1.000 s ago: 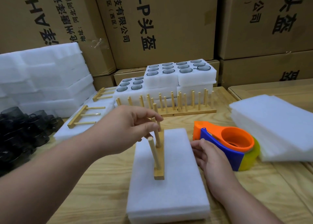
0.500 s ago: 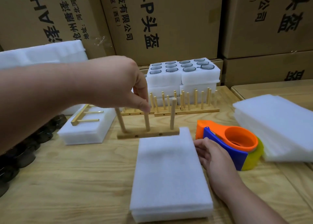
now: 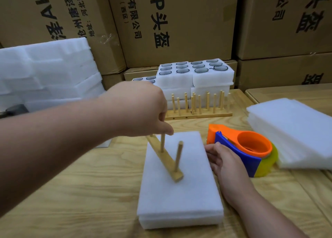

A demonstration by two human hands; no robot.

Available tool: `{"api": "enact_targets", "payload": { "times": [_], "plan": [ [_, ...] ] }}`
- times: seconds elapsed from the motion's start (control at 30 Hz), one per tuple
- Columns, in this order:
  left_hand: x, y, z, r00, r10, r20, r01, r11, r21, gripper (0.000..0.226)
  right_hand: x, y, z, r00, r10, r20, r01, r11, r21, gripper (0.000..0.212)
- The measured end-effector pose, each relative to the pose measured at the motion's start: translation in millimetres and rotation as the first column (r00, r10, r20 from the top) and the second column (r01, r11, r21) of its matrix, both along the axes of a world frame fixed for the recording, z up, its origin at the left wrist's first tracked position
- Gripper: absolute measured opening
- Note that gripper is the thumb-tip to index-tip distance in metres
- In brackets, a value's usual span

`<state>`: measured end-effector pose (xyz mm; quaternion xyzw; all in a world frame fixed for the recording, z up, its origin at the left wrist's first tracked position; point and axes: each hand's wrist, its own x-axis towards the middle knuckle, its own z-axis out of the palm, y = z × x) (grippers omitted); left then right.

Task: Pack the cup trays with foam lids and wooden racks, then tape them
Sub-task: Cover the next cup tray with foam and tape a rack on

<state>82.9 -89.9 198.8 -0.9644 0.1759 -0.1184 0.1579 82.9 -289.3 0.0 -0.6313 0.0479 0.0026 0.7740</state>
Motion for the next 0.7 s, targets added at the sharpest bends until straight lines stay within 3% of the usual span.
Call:
{"api": "enact_targets", "payload": {
  "times": [0.1,0.2,0.3,0.4,0.5,0.7],
  "plan": [
    [6,-13,-16,0.999,-0.036,-0.009,0.035,0.998,-0.046,0.043,-1,0,2,1.0,0.012,-0.006,-0.012,1.0,0.005,0.041],
    [15,-22,-30,0.994,-0.07,-0.083,0.052,0.977,-0.206,0.037,-2,-1,3,1.0,0.02,-0.001,-0.02,1.0,-0.017,0.039],
    [19,-26,-48,0.979,-0.07,-0.19,0.011,0.955,-0.295,0.035,-4,-1,5,0.999,0.039,0.011,-0.039,0.999,-0.019,0.023],
    [16,-26,-70,0.956,-0.045,-0.291,-0.033,0.966,-0.256,0.03,-5,1,7,1.0,0.029,-0.011,-0.03,0.998,-0.05,0.006],
    [13,-27,-80,0.952,-0.051,-0.303,-0.01,0.98,-0.198,0.024,-5,2,8,1.0,0.01,0.0,-0.01,0.992,-0.127,0.017],
    [10,-30,-69,0.952,-0.029,-0.304,0.018,0.999,-0.039,0.02,-6,1,9,0.999,0.034,-0.01,-0.035,0.995,-0.094,0.021]
  ]
}}
